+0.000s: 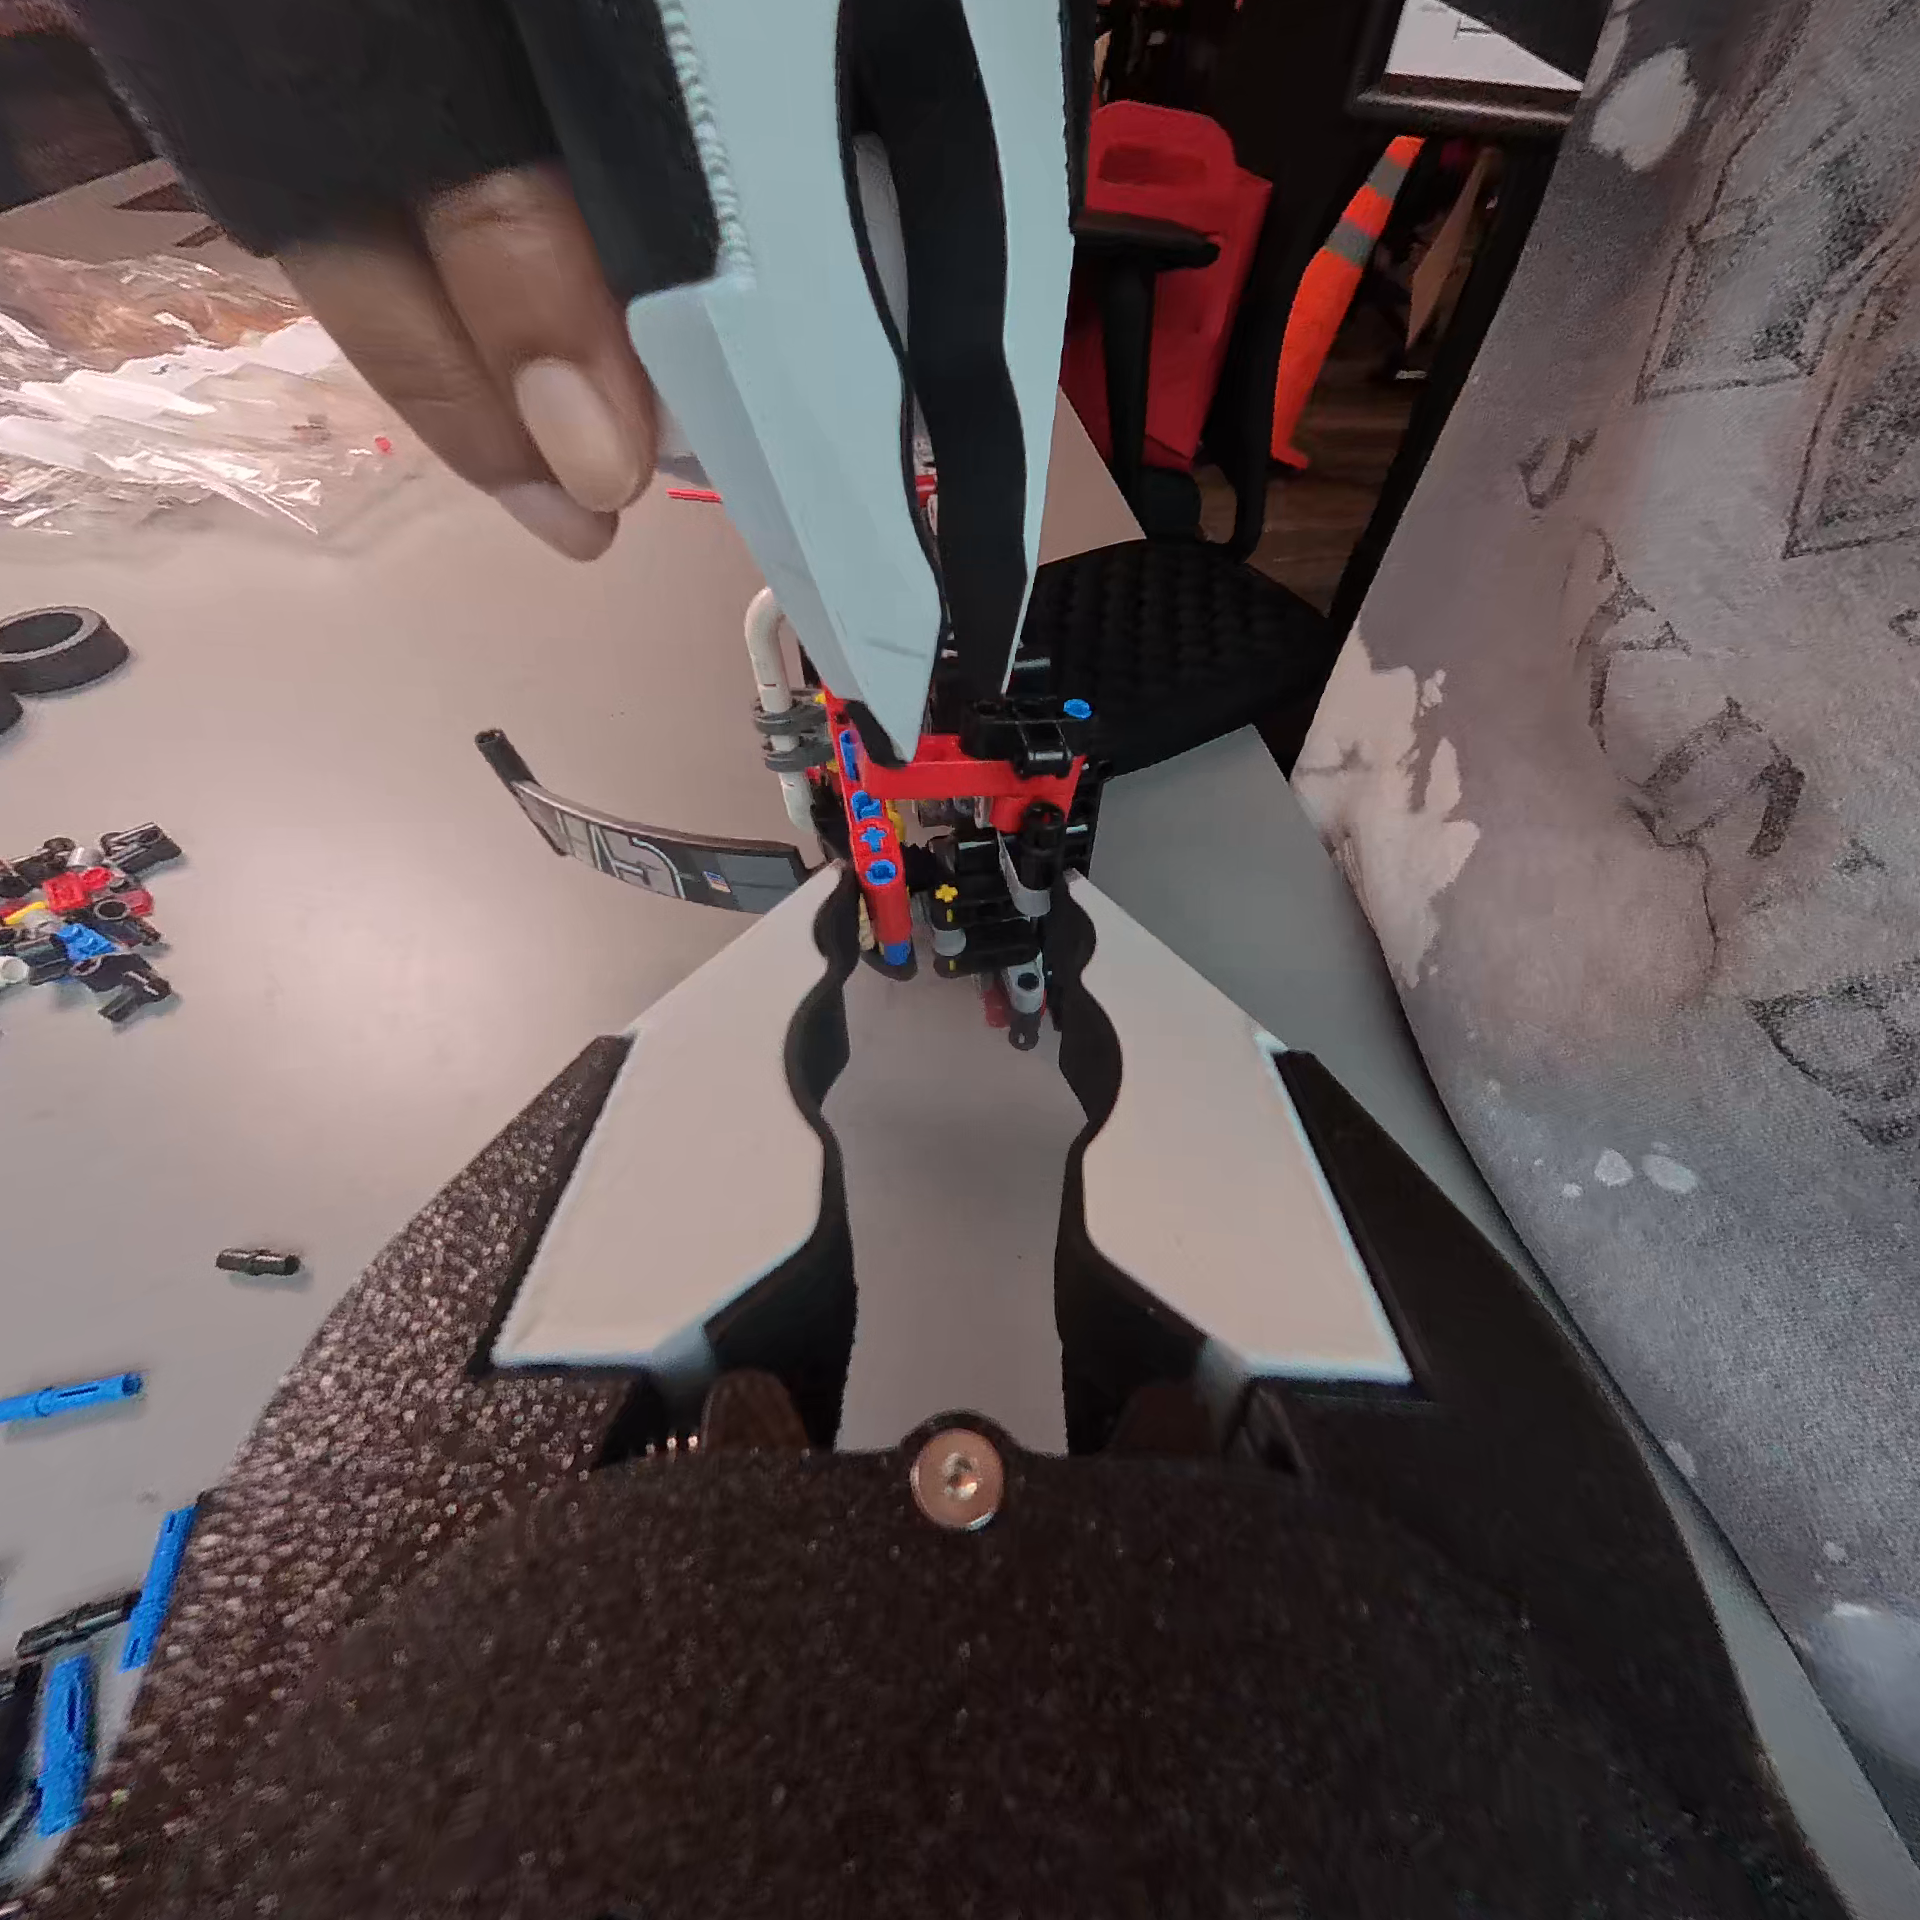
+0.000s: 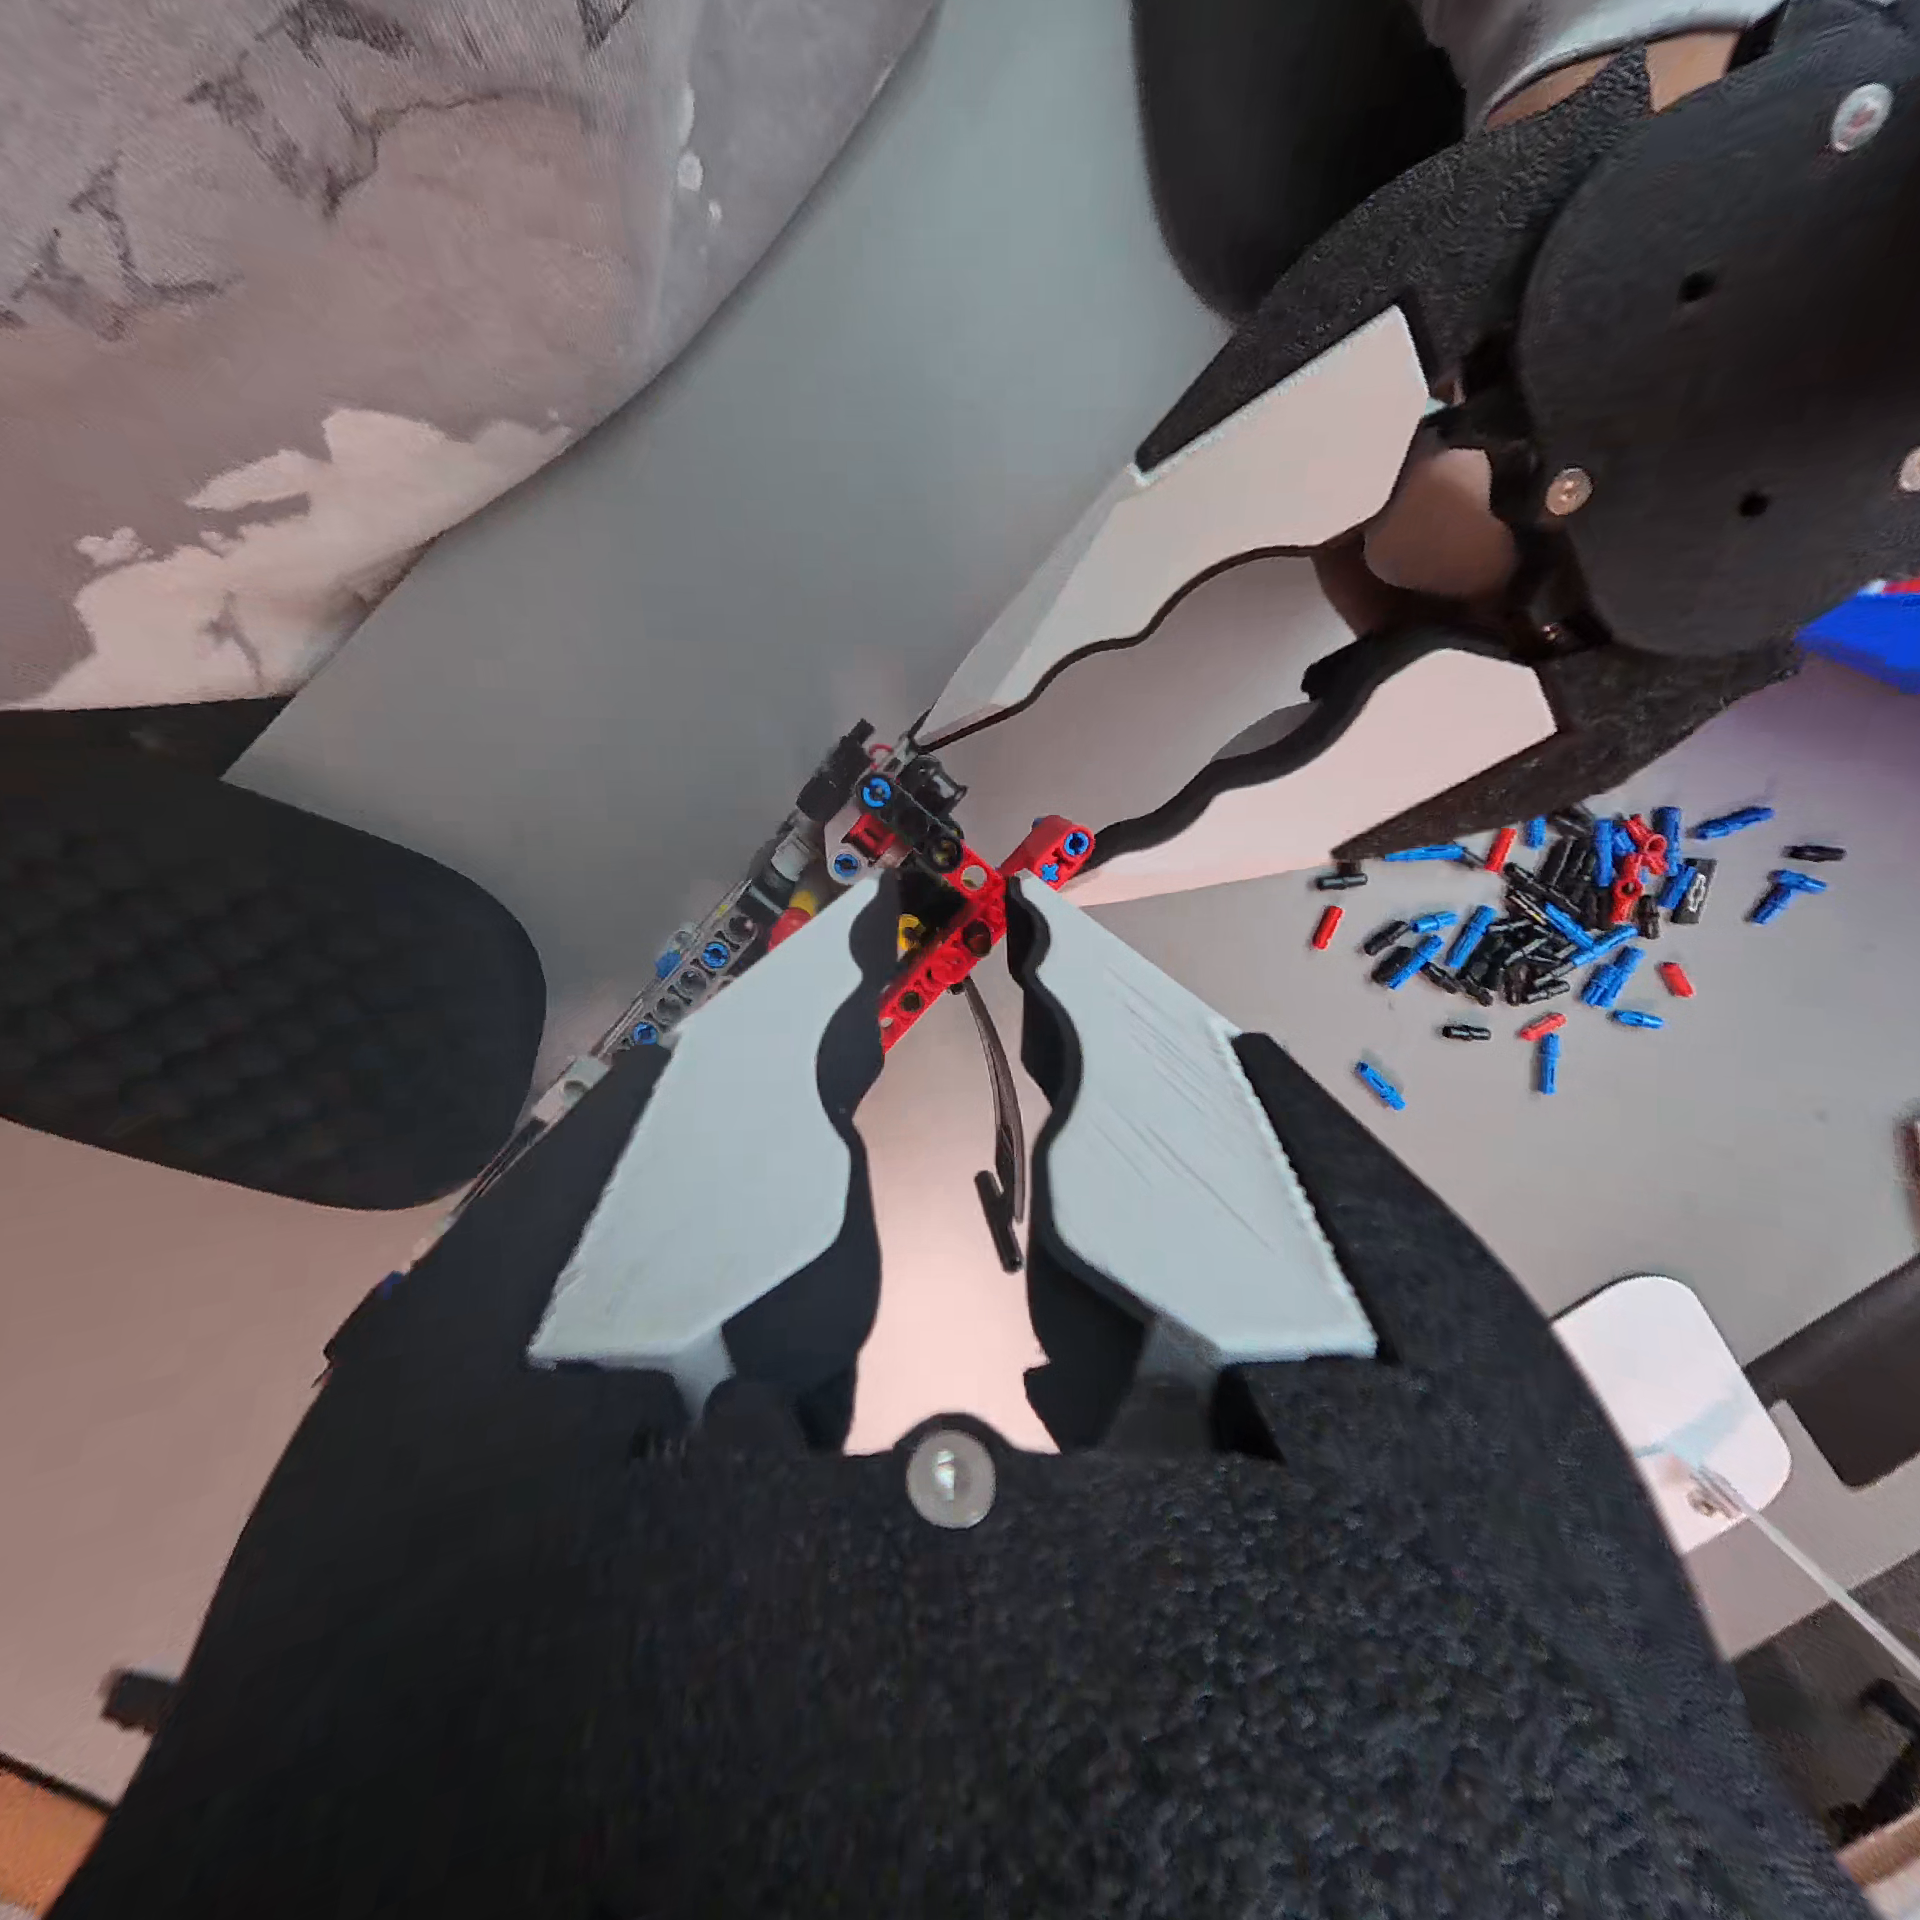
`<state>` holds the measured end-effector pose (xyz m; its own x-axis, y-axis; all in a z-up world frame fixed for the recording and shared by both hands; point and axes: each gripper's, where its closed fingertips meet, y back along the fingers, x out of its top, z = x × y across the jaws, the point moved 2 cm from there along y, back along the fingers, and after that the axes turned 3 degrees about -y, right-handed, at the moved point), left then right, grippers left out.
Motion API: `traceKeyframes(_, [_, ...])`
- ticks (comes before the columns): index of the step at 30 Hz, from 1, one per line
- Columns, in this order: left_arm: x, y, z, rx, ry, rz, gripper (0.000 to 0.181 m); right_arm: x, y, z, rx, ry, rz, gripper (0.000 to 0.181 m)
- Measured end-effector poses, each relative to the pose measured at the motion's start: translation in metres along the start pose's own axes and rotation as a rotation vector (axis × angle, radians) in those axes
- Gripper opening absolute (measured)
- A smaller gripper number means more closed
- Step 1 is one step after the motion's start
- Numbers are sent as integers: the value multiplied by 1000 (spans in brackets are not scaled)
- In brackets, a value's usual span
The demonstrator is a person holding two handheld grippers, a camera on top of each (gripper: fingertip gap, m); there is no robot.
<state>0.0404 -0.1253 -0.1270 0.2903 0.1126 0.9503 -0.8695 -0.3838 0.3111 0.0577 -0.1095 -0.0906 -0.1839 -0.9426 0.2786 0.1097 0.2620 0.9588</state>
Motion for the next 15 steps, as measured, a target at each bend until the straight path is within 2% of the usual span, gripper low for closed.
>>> traceKeyframes(4, [-5, 1, -4, -30, -11, -8, 31, 3, -4, 3, 32, 44, -55, 23])
traceKeyframes(5, [-6, 1, -5, -29, -22, -14, 18, 2, -4, 4, 25, 64, -71, 23])
traceKeyframes(6, [-6, 0, -4, -41, -34, -11, 14, 3, -6, 5, 26, 71, -75, 23])
traceKeyframes(8, [-4, -3, -1, -62, -36, -6, 23, 3, -13, -4, 83, 60, -73, 22])
traceKeyframes(11, [-13, -8, -2, -57, -35, -66, 19, 4, -22, -9, 104, 37, -55, 18])
traceKeyframes(15, [-13, -8, 1, -65, -11, -60, 19, 1, -23, -9, 99, -2, -31, 17])
